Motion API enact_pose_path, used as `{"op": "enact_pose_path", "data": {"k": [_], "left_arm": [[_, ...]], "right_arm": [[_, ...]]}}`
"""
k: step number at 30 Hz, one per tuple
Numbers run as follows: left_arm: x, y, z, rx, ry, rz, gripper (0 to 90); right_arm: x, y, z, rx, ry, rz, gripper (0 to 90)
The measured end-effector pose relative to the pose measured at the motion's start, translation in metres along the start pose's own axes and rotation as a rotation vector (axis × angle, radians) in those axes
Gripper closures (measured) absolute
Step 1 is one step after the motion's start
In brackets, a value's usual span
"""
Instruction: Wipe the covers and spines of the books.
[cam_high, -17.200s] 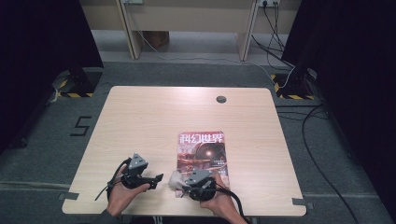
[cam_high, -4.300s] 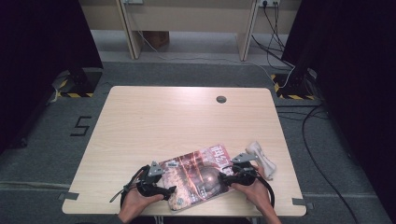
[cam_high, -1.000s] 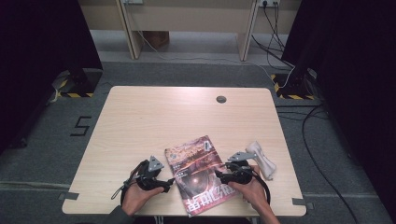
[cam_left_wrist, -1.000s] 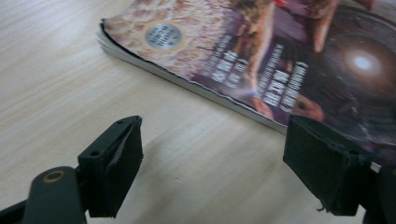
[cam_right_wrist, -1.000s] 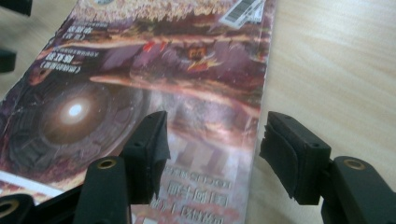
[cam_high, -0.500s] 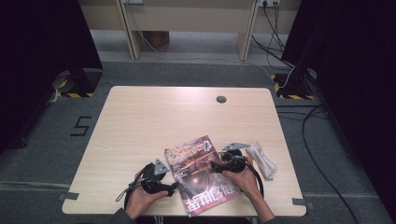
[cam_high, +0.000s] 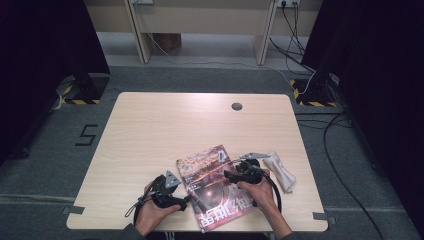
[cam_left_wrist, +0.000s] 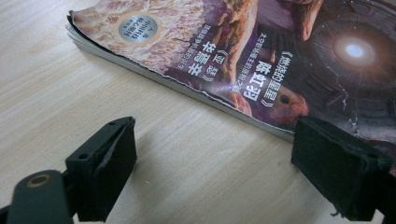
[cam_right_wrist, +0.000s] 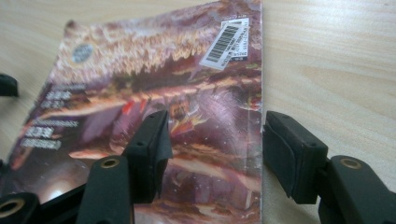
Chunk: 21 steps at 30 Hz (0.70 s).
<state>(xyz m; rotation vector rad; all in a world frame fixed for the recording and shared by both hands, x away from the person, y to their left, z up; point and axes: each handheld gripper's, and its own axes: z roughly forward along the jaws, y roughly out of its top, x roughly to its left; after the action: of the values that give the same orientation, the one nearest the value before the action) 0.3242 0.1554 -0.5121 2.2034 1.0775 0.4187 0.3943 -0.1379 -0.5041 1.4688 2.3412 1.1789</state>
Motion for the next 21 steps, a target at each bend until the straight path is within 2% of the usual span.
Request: {"op": "enact_pose_path", "data": {"k": [2, 4, 7, 9, 11, 13, 15, 17, 18, 21], "left_arm": [[0.000, 0.000, 0.000, -0.004, 0.002, 0.002, 12.7], [0.000, 0.000, 0.000, -0.005, 0.004, 0.003, 12.5], [-0.001, -0.001, -0.001, -0.008, 0.010, 0.003, 12.5], [-0.001, -0.001, -0.001, -0.005, 0.012, 0.003, 12.5], [-0.001, -0.002, -0.001, -0.008, 0.010, 0.007, 12.5], [-0.001, -0.002, -0.002, -0.008, 0.009, 0.010, 12.9], [-0.001, -0.002, -0.002, -0.009, 0.005, 0.008, 13.5], [-0.001, -0.002, -0.002, -0.011, 0.004, 0.008, 13.8], [-0.001, -0.002, -0.002, -0.011, 0.005, 0.009, 13.8], [-0.001, -0.003, -0.002, -0.010, 0.005, 0.008, 13.8]], "right_arm": [[0.001, 0.001, -0.006, -0.041, 0.019, 0.033, 42.7], [0.003, 0.003, -0.012, -0.062, 0.035, 0.017, 43.3], [0.004, 0.005, -0.018, -0.054, 0.066, 0.006, 44.9], [0.004, 0.004, -0.020, -0.055, 0.096, 0.028, 47.0], [0.005, 0.003, -0.022, -0.048, 0.113, 0.026, 50.1], [0.009, 0.003, -0.021, -0.007, 0.156, -0.006, 53.2], [0.014, 0.005, -0.021, 0.004, 0.113, -0.059, 58.2], [0.015, 0.009, -0.024, 0.007, 0.111, -0.099, 62.6], [0.016, 0.010, -0.024, 0.011, 0.094, -0.136, 63.3], [0.018, 0.008, -0.021, 0.021, 0.062, -0.185, 66.2]]}}
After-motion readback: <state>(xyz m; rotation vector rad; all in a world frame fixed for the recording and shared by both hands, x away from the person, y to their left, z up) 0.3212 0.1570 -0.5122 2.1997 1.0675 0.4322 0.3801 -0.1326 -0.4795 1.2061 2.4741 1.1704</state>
